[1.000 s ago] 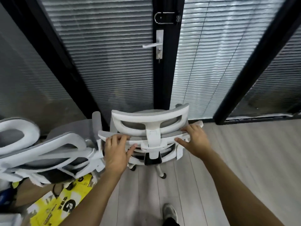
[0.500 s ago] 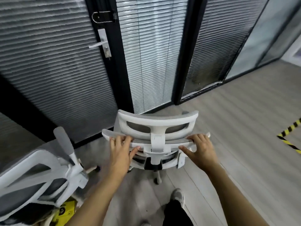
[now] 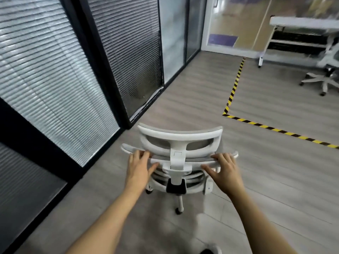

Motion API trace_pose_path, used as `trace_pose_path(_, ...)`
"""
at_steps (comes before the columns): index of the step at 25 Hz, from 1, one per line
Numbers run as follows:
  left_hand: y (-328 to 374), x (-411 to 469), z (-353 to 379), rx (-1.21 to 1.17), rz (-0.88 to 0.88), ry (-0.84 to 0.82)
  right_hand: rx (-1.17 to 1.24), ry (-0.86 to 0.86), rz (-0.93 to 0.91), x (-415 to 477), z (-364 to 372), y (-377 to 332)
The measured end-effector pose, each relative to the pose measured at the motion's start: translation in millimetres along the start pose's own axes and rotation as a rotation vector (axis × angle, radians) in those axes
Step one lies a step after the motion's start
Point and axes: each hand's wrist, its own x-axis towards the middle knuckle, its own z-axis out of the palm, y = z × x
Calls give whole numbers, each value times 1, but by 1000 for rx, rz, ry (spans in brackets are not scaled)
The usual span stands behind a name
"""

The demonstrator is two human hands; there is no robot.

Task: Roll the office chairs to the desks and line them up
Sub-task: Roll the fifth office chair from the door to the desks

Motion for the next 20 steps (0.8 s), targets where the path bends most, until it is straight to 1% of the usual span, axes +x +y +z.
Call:
trace_pose_path(2,49,35,33,-20,54,-41,13,49,86,12,-27,46)
trace_pose_path(6,162,100,101,-86,148,-88,-41,101,181,42,-87,152)
trace_pose_path(9,251,139,151,-162,203,-100,-85,132,230,61,-132,234)
trace_pose_path(12,343,182,204,-218,256,-124,-129,201,294,82,-180,315)
trace_pose_path(17,483,260,293,-305,385,-148,-177,310,399,121,-240,449)
trace_pose_path(20,577,314,354,-350,476,-172,-211,329,490,150,-279,534)
